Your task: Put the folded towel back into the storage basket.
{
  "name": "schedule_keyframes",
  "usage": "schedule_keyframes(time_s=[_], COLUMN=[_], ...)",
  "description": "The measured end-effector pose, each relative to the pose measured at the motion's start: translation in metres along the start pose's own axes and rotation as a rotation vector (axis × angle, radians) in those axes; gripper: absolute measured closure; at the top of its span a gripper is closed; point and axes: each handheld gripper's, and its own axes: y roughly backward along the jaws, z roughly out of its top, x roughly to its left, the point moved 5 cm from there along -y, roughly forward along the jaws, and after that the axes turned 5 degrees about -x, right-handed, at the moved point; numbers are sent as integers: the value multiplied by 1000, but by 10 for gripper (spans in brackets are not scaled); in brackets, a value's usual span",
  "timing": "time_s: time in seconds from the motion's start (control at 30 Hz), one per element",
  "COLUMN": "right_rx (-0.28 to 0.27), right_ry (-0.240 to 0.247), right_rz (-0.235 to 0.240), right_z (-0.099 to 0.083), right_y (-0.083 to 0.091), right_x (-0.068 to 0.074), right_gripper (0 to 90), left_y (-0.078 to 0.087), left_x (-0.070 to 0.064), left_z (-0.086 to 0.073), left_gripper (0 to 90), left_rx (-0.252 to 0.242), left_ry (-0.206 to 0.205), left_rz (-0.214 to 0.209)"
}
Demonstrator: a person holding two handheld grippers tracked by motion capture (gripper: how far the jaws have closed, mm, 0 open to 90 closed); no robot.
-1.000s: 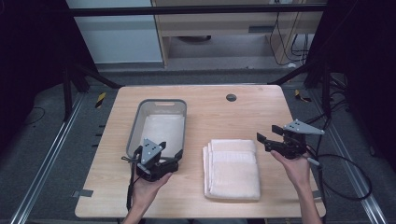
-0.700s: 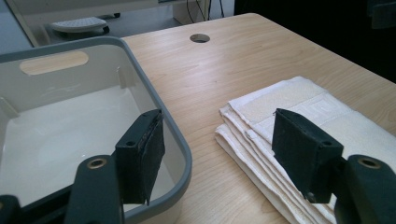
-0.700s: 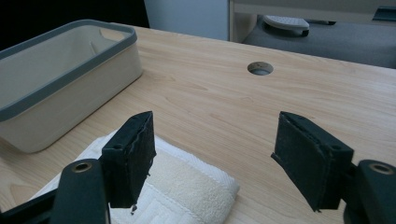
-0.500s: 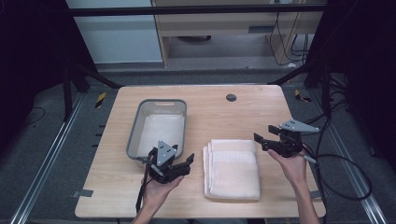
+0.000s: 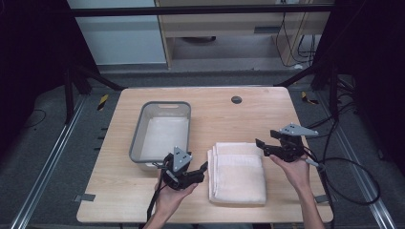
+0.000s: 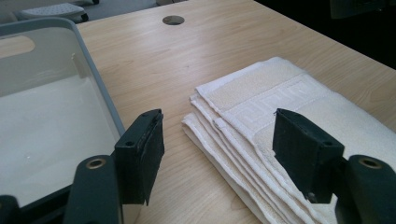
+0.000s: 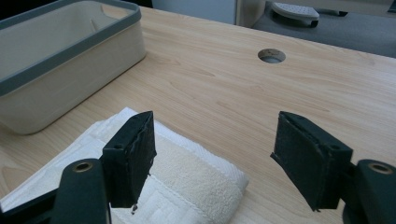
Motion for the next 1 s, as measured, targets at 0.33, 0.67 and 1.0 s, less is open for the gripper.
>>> schedule_keyframes(time_s=[0.33,0.67,1.0], right_rx=[16,48,73], right_ry=[6,-3,-26], right_rz=[17,31,30], right_z=[-5,-21,-31], right_y=[-7,-14,-18], right_x=[6,3,0], right_gripper=[288,293,298], left_y=[-10,-25,-38], left_x=[-10,-22,-33], left_z=[-12,-26,-38], left_gripper=[327,314,299], left_rx=[37,96,145], left_ry=[-13,-31,-48], left_rz=[-19,-44,-65])
